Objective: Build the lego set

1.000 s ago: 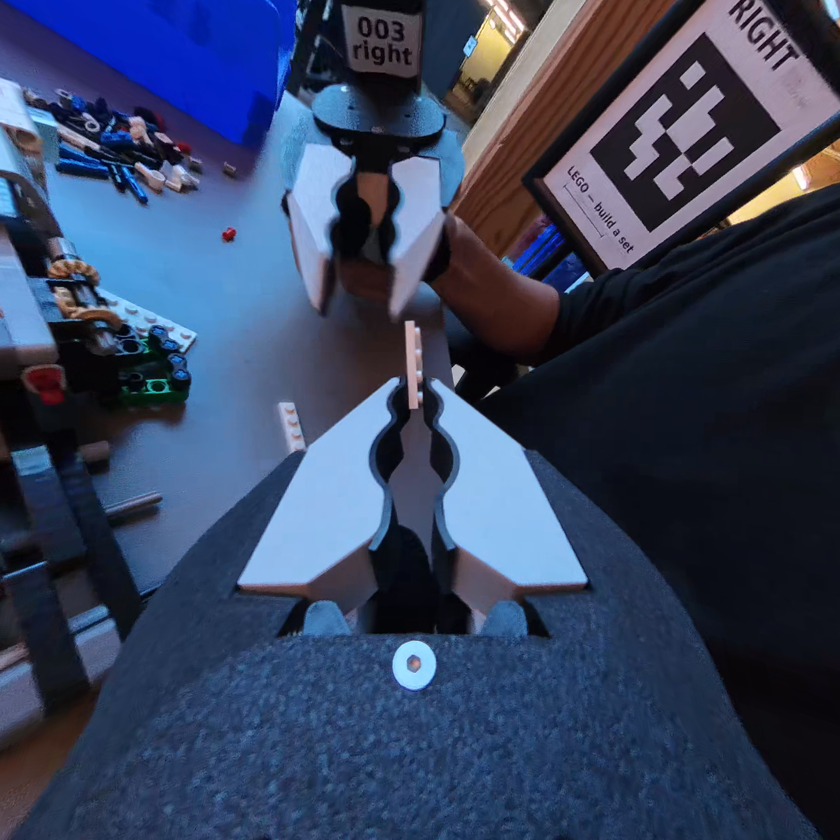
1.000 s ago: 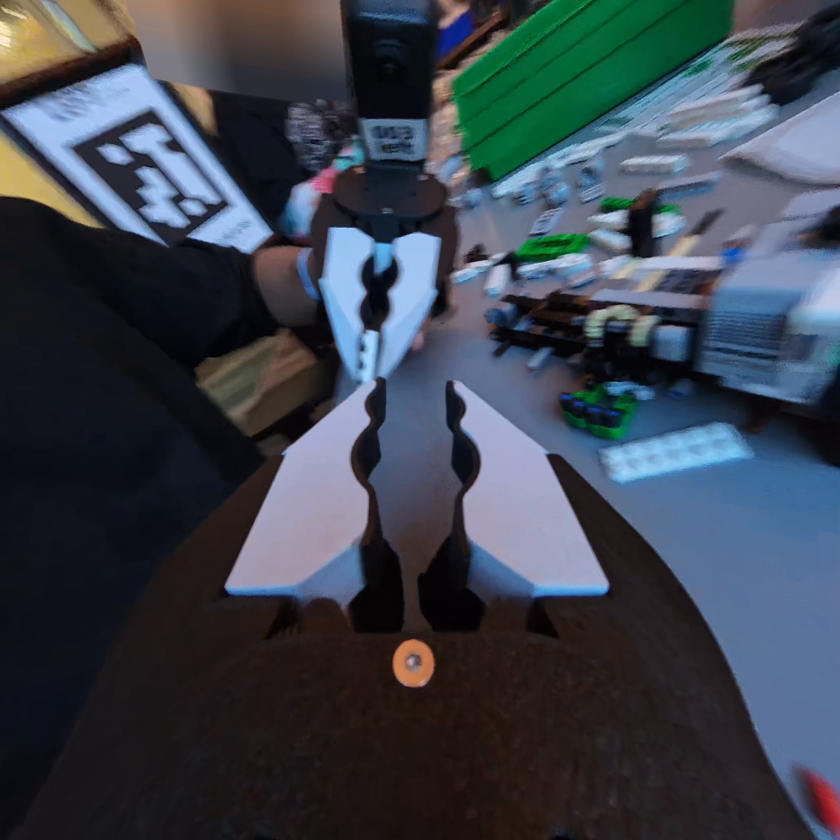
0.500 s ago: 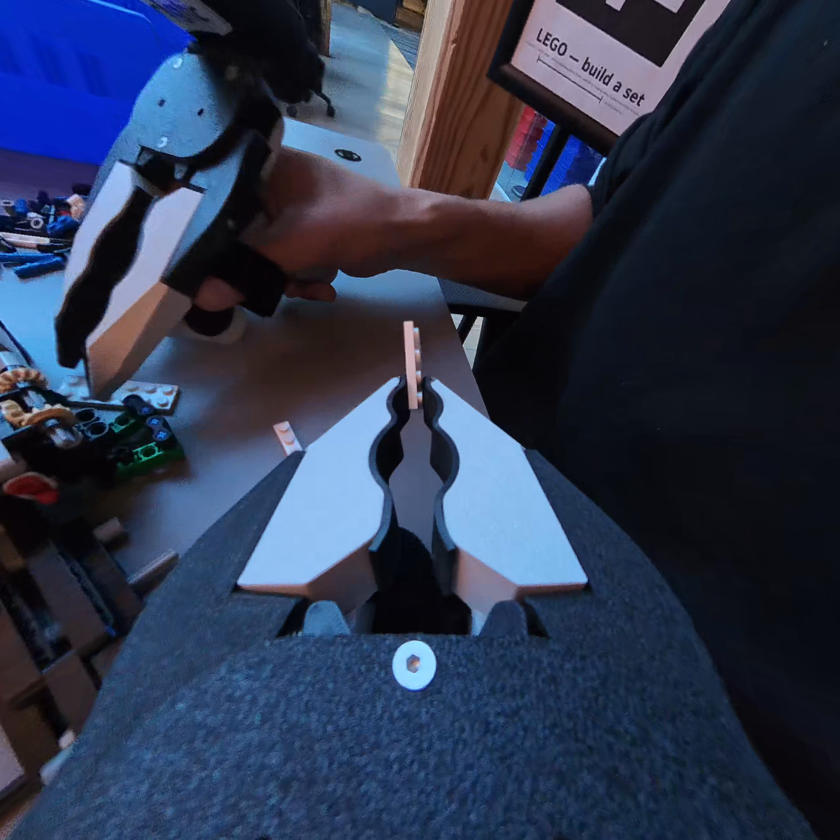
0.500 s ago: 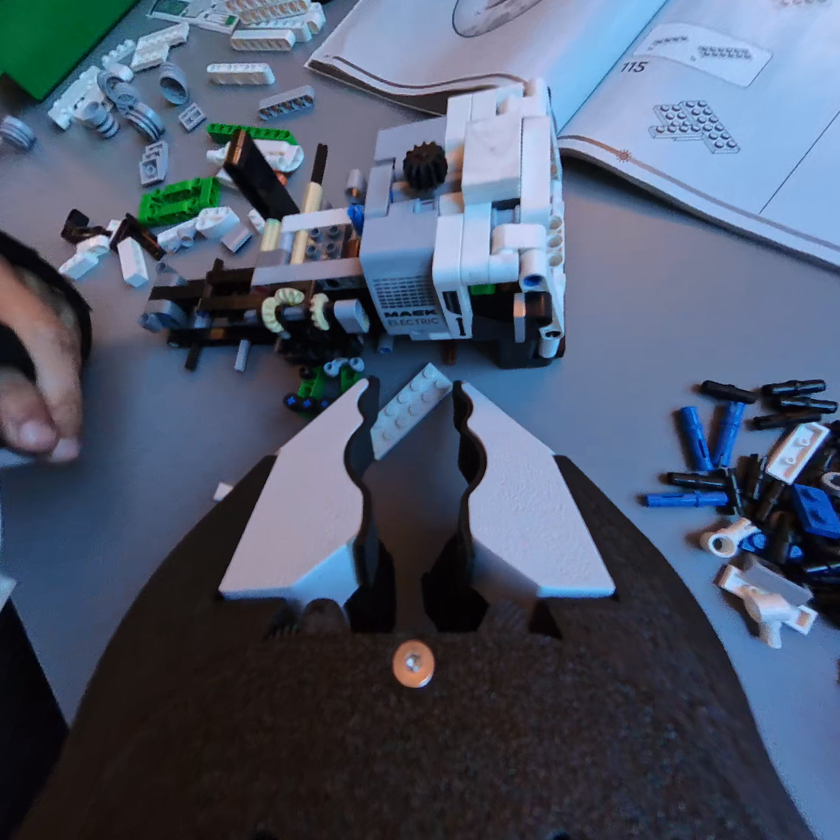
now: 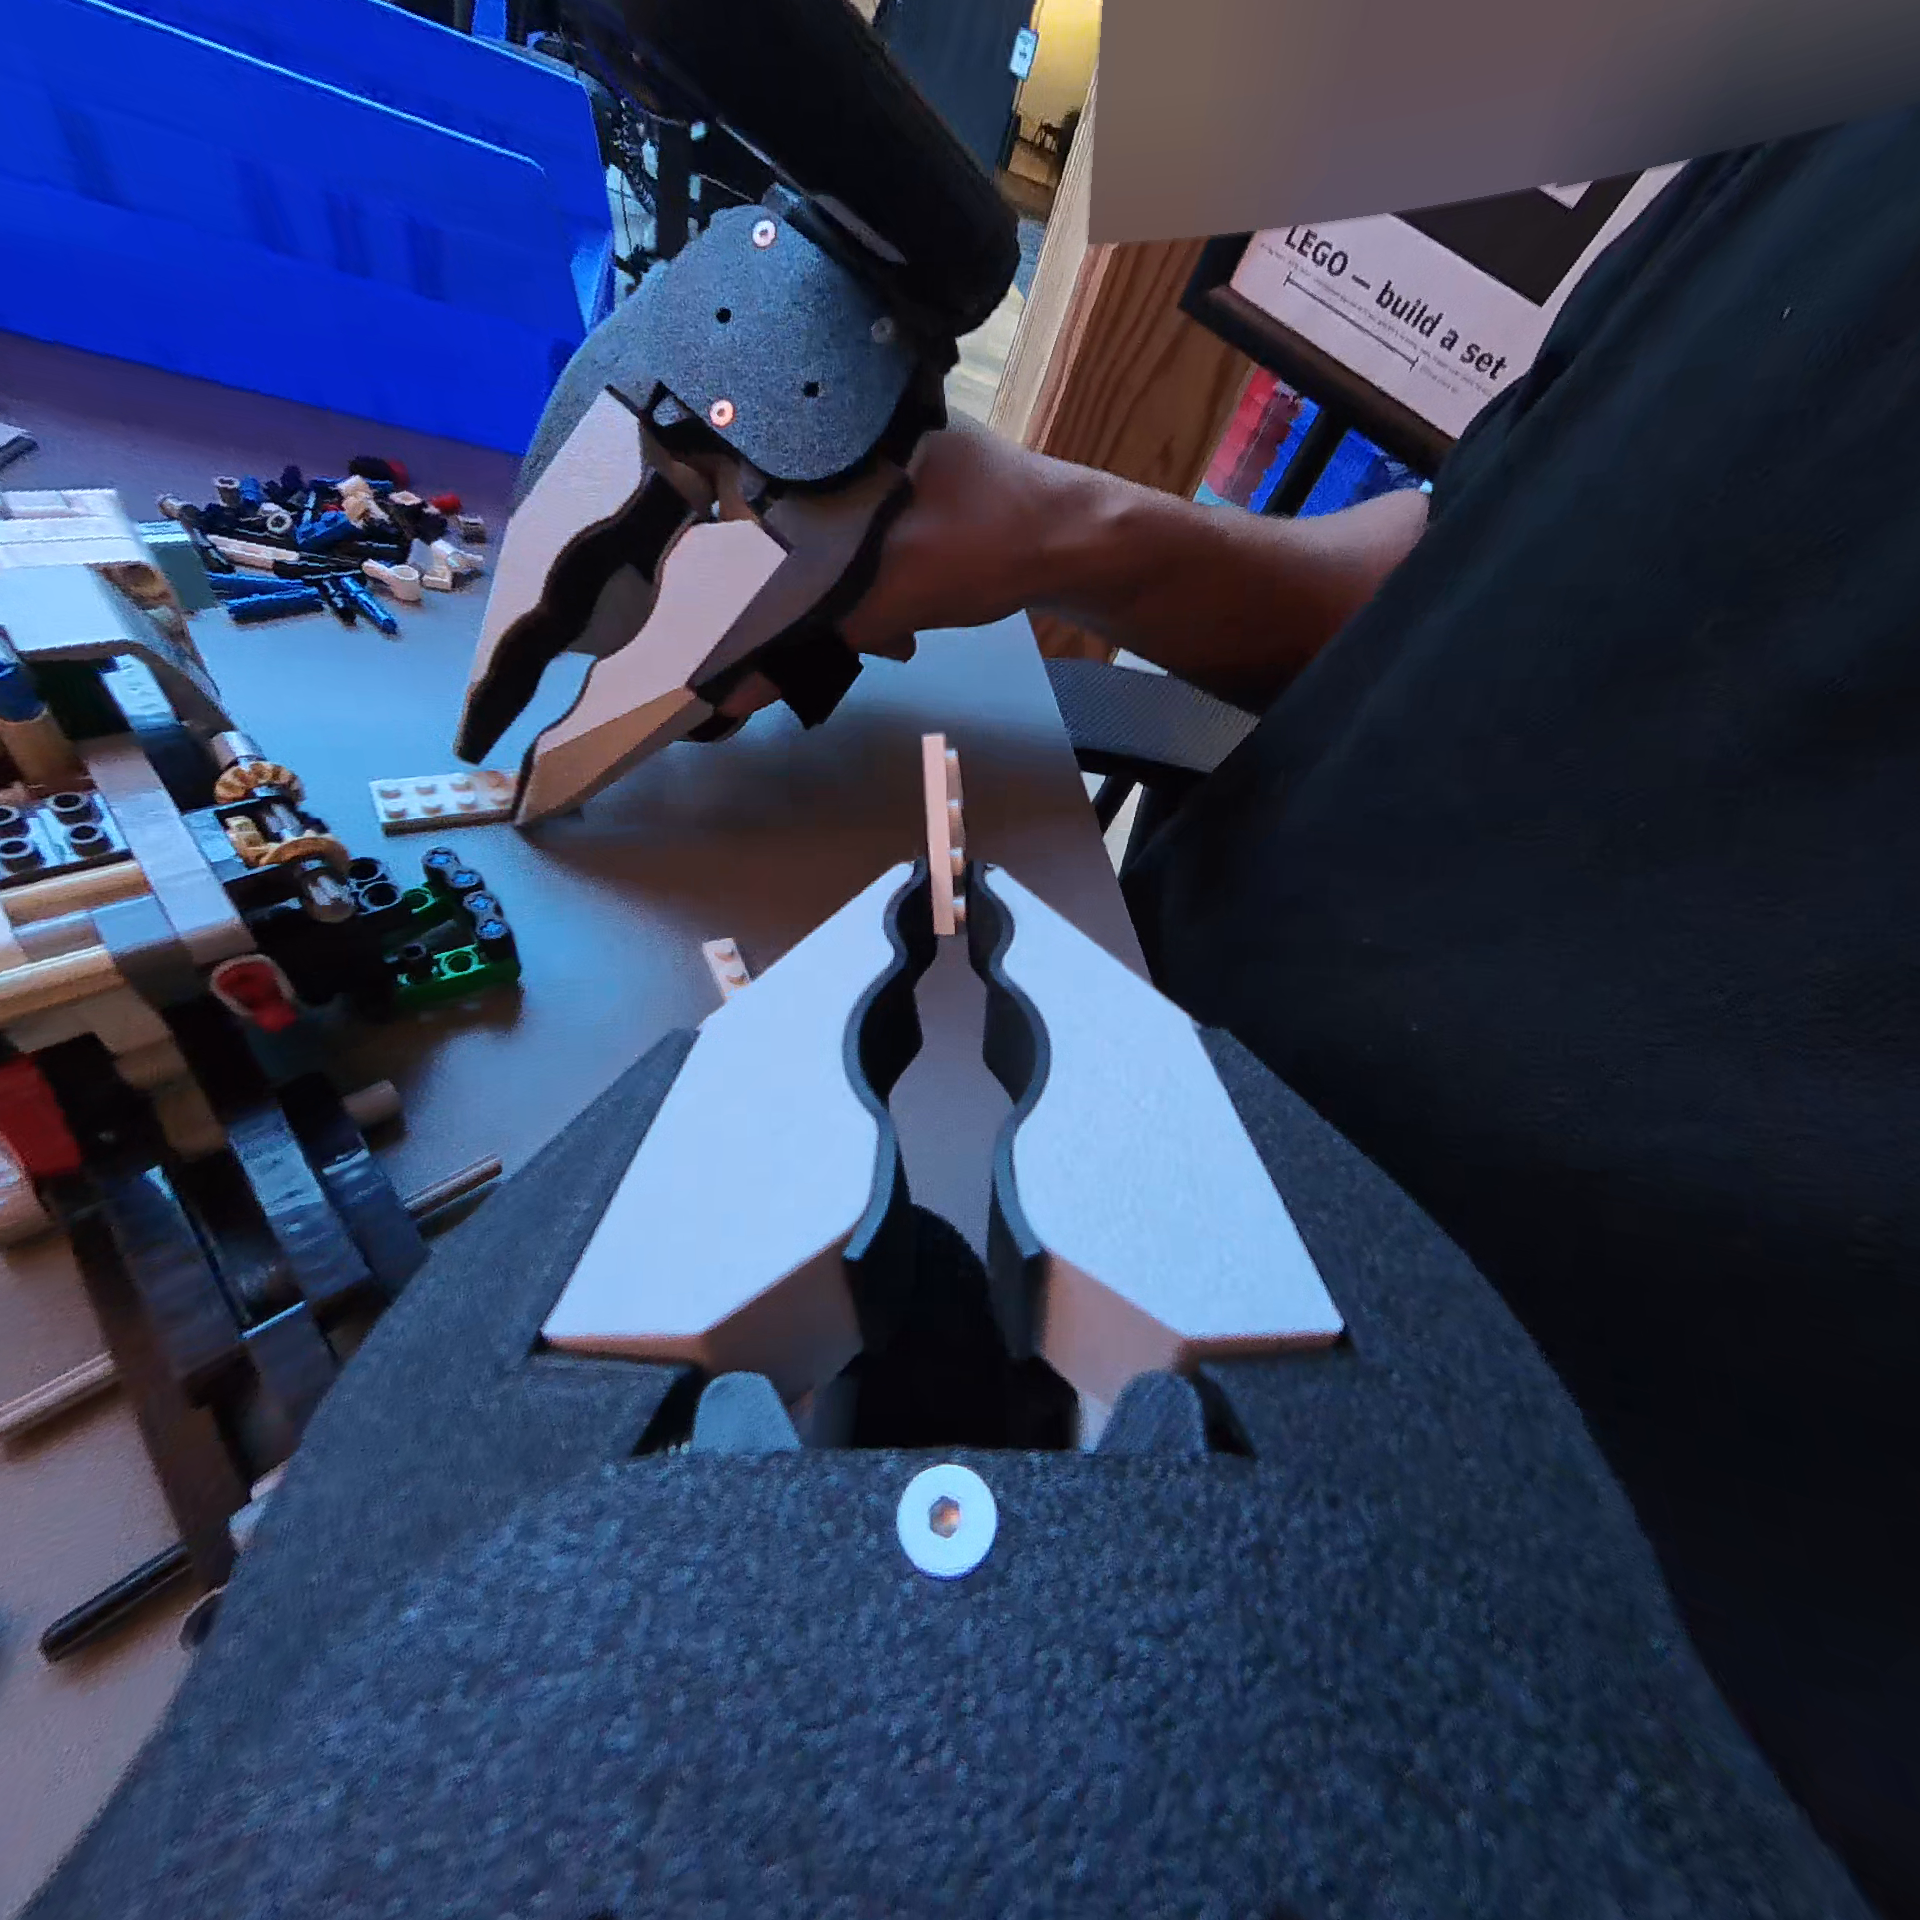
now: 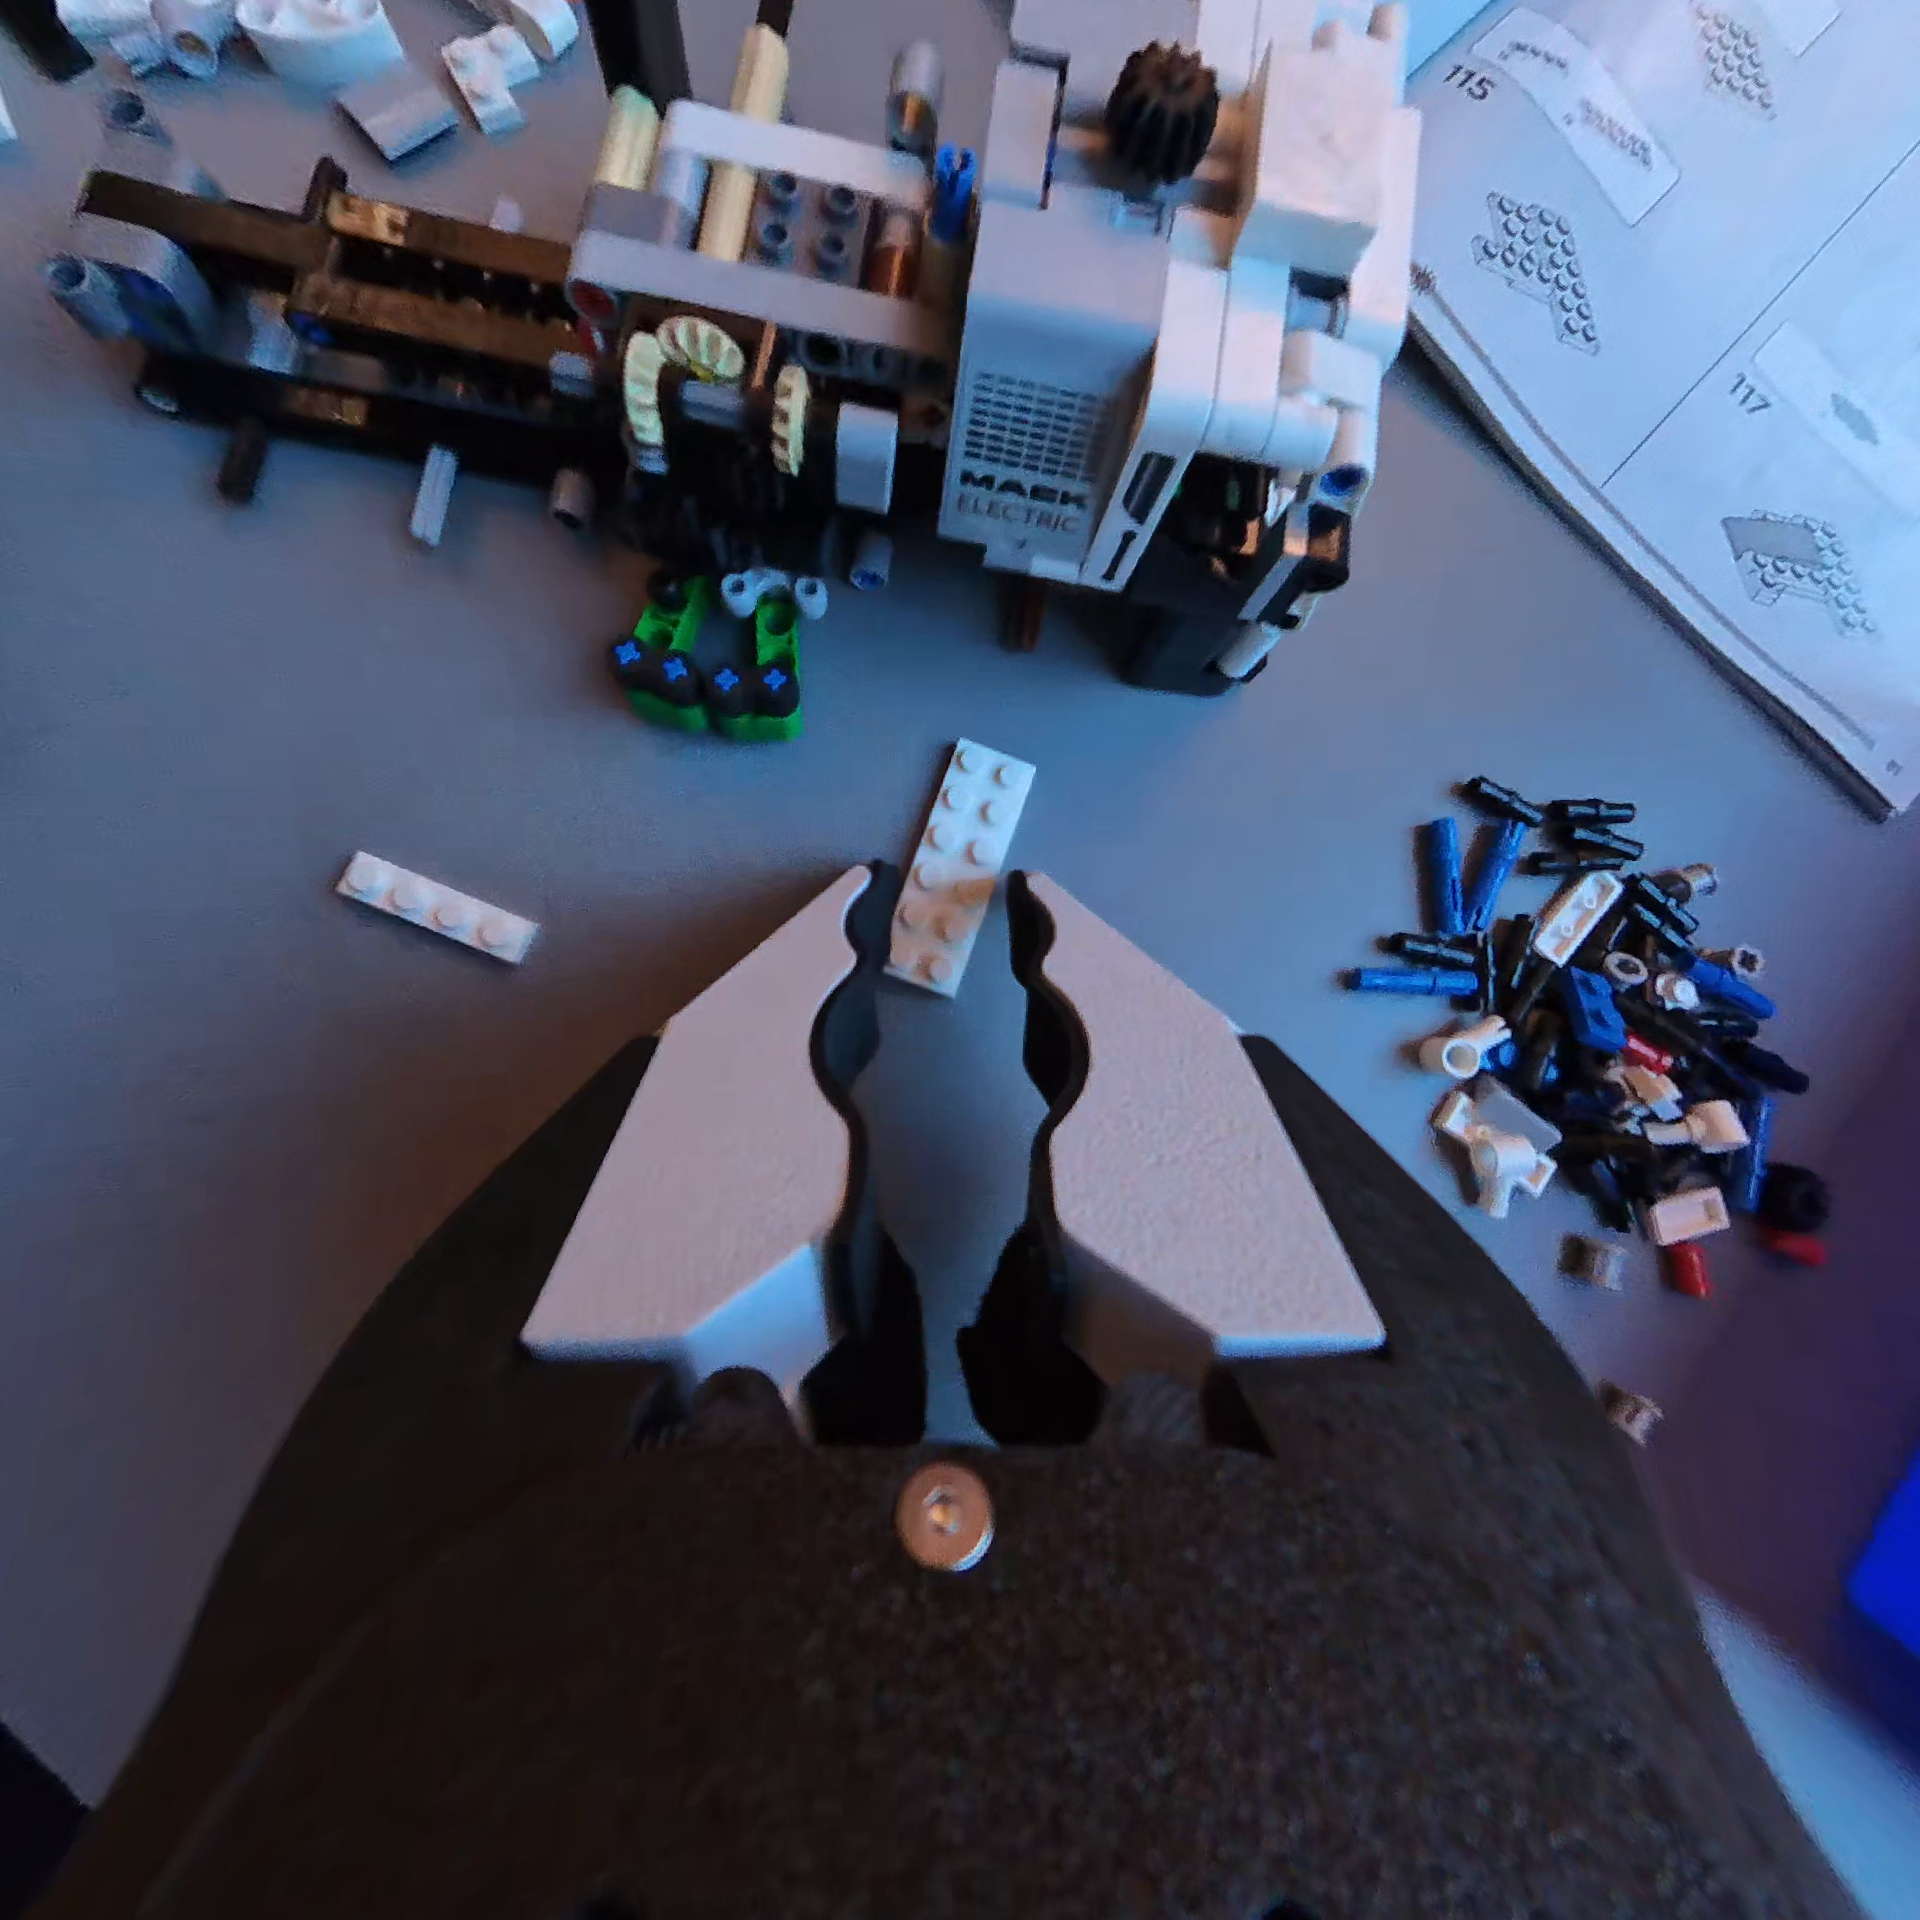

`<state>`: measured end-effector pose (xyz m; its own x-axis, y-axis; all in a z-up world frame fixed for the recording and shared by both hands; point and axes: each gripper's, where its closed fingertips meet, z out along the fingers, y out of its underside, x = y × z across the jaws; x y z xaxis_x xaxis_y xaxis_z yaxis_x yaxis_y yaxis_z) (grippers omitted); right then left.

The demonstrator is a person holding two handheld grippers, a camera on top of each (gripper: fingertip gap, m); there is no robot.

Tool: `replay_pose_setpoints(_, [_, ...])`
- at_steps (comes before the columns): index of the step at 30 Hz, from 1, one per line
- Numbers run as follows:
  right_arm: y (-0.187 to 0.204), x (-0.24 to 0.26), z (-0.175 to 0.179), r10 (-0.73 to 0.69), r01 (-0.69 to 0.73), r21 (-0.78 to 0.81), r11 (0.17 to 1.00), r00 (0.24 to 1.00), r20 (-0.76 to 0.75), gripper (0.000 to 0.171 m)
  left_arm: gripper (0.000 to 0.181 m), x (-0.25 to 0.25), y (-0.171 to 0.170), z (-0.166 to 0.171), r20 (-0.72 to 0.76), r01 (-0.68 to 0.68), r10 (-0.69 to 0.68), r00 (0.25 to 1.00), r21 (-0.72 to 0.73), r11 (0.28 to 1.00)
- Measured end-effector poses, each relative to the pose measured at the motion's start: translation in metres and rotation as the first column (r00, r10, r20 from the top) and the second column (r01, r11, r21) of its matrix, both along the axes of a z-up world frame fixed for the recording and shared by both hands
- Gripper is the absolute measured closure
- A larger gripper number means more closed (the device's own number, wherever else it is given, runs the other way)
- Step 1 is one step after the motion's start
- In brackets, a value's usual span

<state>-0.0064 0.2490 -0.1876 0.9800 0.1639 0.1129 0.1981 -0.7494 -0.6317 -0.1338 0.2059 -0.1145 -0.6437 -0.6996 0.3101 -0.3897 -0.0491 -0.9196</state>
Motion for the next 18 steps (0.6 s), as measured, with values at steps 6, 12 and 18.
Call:
replay_pose_setpoints(6, [0.003,-0.004,-0.001,-0.032,0.031,-0.002,1.000,0.998,-0.049,0.153,0.179,0.000,-0.006,-0.003,0.017,-0.010,0.009,1.000,0.055,0.998])
replay_pose_setpoints(12, [0.001,-0.005,0.000,-0.023,0.024,0.004,1.000,0.998,-0.060,0.156,0.179,0.003,-0.007,-0.002,0.004,-0.044,0.043,0.999,0.022,0.999])
replay_pose_setpoints(18, [-0.008,-0.013,0.043,0.033,-0.044,0.282,0.958,0.998,0.046,0.157,0.179,0.018,0.000,0.000,-0.072,-0.142,0.136,0.988,-0.097,0.985])
